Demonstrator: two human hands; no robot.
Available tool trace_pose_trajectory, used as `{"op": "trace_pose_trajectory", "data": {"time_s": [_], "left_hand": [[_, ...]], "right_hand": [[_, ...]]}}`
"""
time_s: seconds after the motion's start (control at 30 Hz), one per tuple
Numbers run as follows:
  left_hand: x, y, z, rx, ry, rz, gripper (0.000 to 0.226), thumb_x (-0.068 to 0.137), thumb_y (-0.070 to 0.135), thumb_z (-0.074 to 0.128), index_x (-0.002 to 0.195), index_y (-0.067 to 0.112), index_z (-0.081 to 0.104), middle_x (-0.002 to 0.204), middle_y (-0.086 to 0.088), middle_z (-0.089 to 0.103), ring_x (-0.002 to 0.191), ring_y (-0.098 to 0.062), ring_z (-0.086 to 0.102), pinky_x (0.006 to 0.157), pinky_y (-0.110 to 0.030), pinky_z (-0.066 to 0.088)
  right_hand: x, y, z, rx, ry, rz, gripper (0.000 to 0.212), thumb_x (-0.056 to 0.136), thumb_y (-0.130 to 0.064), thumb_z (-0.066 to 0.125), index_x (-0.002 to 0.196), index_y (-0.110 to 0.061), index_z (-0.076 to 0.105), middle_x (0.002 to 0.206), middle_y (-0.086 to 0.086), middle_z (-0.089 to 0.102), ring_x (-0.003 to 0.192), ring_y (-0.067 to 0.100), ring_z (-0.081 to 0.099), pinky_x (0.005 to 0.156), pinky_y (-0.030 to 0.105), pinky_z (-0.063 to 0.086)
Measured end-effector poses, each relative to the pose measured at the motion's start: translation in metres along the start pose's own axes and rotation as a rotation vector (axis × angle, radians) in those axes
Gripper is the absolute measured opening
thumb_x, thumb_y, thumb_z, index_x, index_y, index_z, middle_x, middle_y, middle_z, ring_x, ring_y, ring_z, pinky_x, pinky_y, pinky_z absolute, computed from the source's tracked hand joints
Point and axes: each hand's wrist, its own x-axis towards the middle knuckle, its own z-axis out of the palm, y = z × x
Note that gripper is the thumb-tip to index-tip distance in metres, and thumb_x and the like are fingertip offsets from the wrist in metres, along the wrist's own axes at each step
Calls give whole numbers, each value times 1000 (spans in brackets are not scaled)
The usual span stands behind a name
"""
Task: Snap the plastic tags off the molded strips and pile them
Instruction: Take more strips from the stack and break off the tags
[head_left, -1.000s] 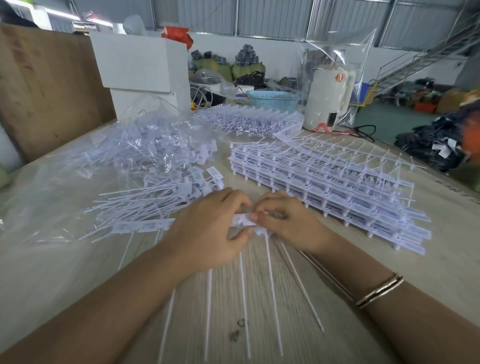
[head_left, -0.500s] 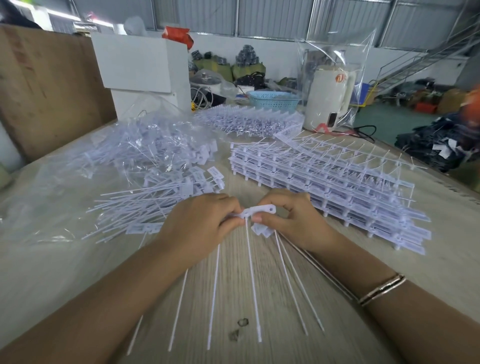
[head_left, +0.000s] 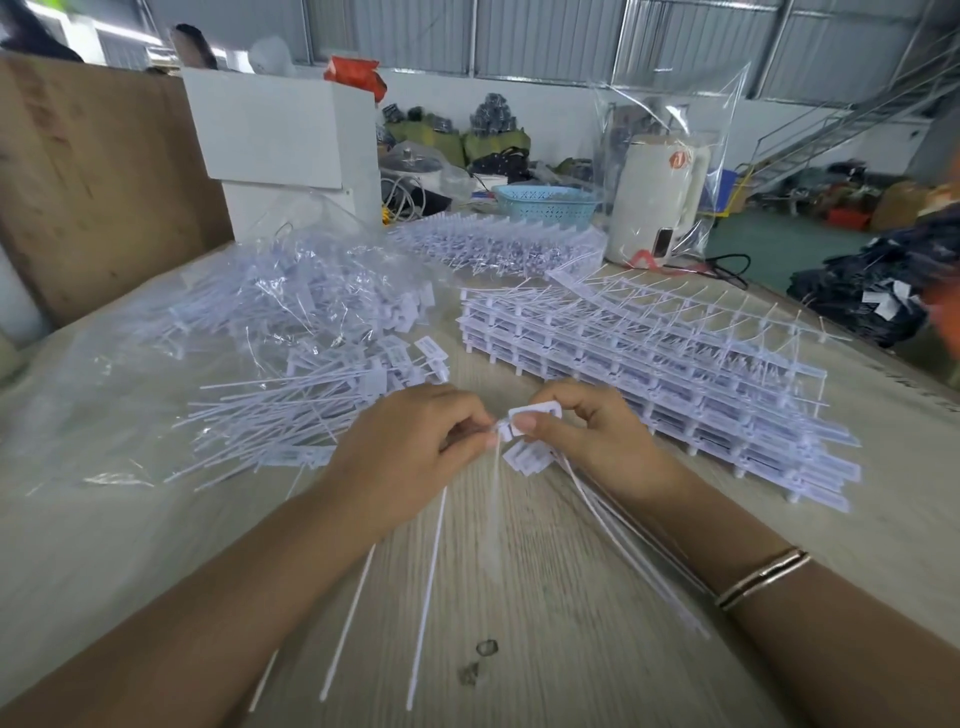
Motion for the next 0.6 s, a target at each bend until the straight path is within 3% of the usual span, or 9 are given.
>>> {"op": "trace_pose_trajectory", "data": {"time_s": [0.17,0.27,0.37,0.47,0.6], "left_hand": [[3,3,6,-96,35,11,19,85,40,60,75,24,63,64,9,57,61,-8,54,54,-24,39],[2,2,8,-138,50,7,20,84,41,60,74,23,62,67,7,57,61,-9,53,53,-22,38],[2,1,9,-127,47,-5,21,86,38,62,74,21,61,65,6,56,62,-10,53,56,-31,42],[3,4,9,-111,56,-8,26,87,40,54,73,20,59,63,6,53,59,-10,52,57,-34,43],[-1,-3,5,-172,-17,-82,22,89,36,57,73,21,60,62,4,56,57,-8,53,58,-31,43]], "right_hand": [[1,-1,0,267,-6,60,17,77,-20,60,62,-23,67,63,-4,54,63,10,48,63,20,37],[2,0,-1,309,-2,72,14,77,-21,61,64,-22,67,69,7,52,69,19,47,69,28,35],[4,1,0,361,15,78,13,77,-19,61,66,-18,67,74,14,52,74,23,46,75,34,33],[5,0,2,363,25,67,14,76,-18,60,64,-18,67,70,8,57,72,21,50,74,30,37],[3,-6,-16,683,166,42,12,77,-19,60,72,-8,57,78,11,68,77,21,66,67,26,53]]}}
